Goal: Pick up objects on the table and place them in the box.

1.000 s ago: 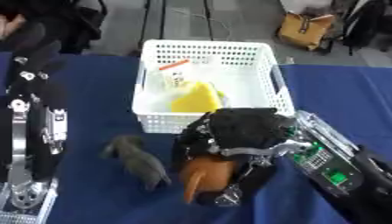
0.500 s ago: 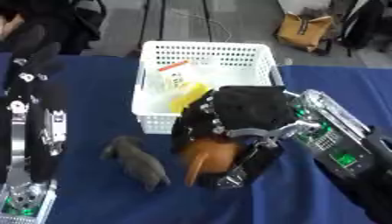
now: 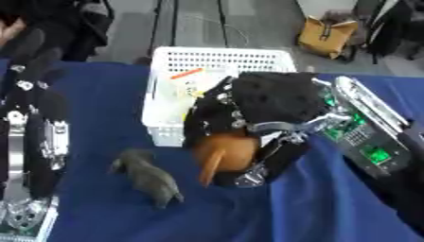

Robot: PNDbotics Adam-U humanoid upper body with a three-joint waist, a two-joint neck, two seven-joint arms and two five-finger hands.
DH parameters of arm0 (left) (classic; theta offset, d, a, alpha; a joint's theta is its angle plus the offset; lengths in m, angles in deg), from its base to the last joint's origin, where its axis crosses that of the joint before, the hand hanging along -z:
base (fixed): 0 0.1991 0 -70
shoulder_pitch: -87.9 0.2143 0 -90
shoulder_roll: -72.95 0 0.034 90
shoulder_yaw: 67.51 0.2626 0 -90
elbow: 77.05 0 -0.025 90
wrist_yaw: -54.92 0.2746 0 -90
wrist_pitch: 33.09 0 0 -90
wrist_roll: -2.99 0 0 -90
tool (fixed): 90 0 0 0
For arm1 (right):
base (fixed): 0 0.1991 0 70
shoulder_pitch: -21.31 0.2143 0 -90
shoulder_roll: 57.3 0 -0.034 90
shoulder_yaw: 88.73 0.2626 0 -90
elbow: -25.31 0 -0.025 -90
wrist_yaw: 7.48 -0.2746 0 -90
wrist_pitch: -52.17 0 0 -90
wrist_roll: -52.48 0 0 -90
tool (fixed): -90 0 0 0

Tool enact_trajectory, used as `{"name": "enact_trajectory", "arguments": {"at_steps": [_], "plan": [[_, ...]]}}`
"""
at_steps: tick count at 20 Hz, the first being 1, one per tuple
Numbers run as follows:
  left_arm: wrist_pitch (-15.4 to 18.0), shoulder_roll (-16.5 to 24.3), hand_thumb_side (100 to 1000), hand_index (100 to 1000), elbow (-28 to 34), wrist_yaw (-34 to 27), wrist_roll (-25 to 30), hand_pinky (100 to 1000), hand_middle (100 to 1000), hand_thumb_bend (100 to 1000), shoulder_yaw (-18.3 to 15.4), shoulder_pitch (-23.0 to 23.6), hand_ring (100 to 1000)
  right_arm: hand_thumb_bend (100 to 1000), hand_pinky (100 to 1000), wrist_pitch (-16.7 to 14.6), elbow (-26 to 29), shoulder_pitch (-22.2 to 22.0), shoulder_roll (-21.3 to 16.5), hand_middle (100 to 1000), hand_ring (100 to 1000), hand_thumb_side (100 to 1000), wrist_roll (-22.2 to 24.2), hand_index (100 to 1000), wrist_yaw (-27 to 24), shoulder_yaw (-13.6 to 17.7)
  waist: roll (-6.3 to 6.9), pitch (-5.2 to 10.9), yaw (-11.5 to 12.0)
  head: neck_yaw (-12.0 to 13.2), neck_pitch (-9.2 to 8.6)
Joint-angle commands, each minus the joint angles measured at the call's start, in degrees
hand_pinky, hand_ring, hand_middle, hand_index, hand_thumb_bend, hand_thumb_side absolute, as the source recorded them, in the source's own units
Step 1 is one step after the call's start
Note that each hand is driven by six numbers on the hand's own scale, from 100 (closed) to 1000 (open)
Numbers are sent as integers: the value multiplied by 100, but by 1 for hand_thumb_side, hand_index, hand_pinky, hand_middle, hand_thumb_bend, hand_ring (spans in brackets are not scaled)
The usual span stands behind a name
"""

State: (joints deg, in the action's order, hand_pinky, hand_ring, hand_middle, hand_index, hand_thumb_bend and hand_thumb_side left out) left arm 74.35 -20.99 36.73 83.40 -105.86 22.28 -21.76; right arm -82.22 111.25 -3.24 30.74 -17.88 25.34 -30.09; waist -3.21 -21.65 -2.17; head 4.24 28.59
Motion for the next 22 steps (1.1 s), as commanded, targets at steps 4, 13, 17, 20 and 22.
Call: {"name": "enact_trajectory", "arguments": {"at_steps": [4,13,17,20,22], "plan": [[14,101,895,904,82,-4,-37,824,972,100,-18,-53,904,100,100,-758,-311,393,-7,528,384,345,466,638,296,270,36,145,61,-81,-106],[35,72,897,904,82,-43,-2,823,972,100,30,-106,903,100,100,-758,-1143,745,229,518,379,347,106,630,776,568,58,69,167,-241,-215],[44,61,897,904,82,-64,26,823,972,100,48,-125,903,100,100,-758,-1646,933,362,518,380,349,-40,630,1056,732,60,47,221,-320,-261],[54,58,897,904,82,-80,48,823,972,100,66,-158,902,100,100,-758,-2073,1058,480,508,372,344,-164,622,1291,905,54,16,269,-381,-273],[62,61,900,903,82,-93,70,822,973,100,84,-193,902,100,100,-758,-2428,1160,551,503,366,338,-216,615,1407,1041,31,-25,312,-422,-282]]}}
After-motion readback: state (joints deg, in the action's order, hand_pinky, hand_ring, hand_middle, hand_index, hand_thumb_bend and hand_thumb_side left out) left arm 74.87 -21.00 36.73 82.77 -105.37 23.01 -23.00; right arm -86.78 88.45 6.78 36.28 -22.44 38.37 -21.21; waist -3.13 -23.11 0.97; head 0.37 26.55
